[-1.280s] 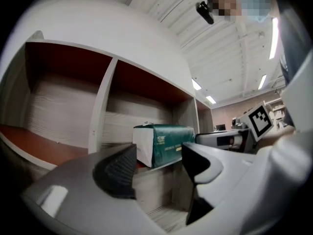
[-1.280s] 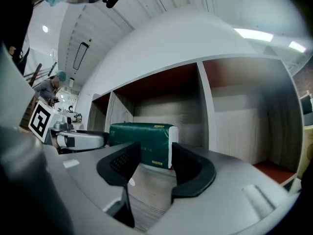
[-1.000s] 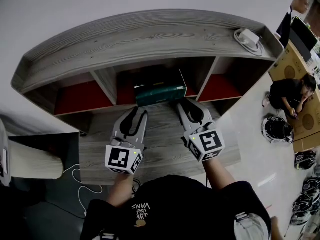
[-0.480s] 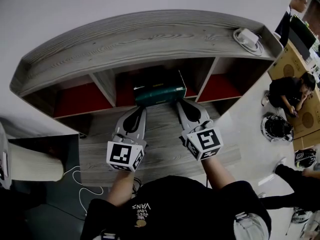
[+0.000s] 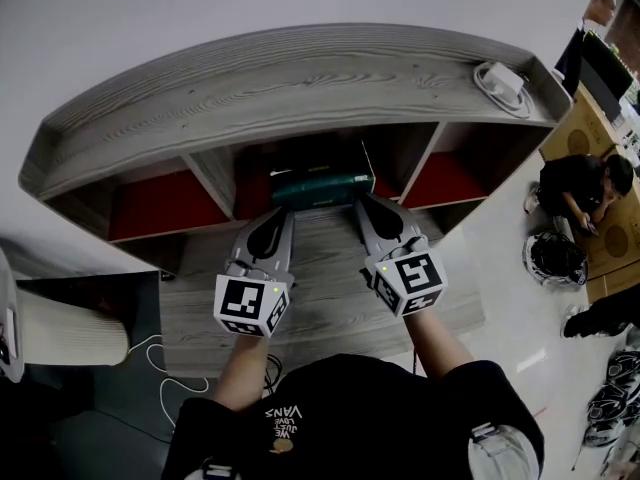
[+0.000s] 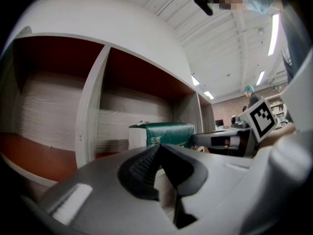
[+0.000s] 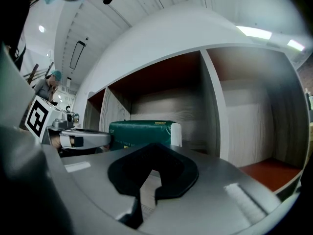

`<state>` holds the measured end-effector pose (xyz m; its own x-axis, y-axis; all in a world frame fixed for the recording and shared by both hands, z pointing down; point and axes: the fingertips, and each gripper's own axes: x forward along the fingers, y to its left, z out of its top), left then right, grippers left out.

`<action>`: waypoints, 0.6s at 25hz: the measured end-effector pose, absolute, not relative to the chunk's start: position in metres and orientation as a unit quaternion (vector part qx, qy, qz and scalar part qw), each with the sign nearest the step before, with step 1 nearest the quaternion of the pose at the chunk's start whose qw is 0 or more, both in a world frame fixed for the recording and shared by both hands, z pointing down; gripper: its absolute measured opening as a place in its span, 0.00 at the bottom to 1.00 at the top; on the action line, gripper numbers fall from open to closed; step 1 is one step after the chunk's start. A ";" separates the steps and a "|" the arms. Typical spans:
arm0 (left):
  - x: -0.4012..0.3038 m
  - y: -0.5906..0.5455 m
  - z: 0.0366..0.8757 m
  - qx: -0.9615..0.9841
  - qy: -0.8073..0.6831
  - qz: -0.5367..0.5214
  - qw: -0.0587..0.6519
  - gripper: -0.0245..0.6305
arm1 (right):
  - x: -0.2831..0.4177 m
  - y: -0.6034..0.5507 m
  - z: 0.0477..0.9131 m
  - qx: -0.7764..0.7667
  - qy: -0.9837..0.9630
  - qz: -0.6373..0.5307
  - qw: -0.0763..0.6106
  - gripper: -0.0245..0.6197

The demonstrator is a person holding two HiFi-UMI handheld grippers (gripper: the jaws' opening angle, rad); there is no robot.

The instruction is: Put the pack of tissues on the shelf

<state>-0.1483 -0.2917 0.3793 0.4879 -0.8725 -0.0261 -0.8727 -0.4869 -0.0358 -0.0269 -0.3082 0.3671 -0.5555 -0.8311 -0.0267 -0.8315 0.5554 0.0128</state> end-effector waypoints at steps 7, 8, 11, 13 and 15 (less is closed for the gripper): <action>-0.154 -0.306 0.381 -0.863 0.504 0.003 0.015 0.12 | -0.033 -0.320 0.368 -0.476 0.879 0.007 0.000 0.04; -0.155 -0.308 0.381 -0.864 0.504 0.003 0.014 0.12 | -0.033 -0.322 0.368 -0.477 0.879 0.007 0.000 0.04; -0.155 -0.312 0.382 -0.865 0.502 0.001 0.011 0.12 | -0.033 -0.328 0.367 -0.479 0.878 0.012 0.001 0.04; -0.153 -0.313 0.383 -0.865 0.501 -0.002 0.010 0.12 | -0.032 -0.332 0.367 -0.482 0.876 0.010 0.001 0.04; -0.152 -0.313 0.384 -0.866 0.500 -0.004 0.009 0.12 | -0.031 -0.334 0.367 -0.486 0.874 0.004 -0.002 0.04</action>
<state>-0.1520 -0.3131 0.3839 0.4992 -0.8665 -0.0023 -0.8664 -0.4990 -0.0194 -0.0311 -0.3344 0.3666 -0.5285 -0.8489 -0.0003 -0.8489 0.5285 0.0082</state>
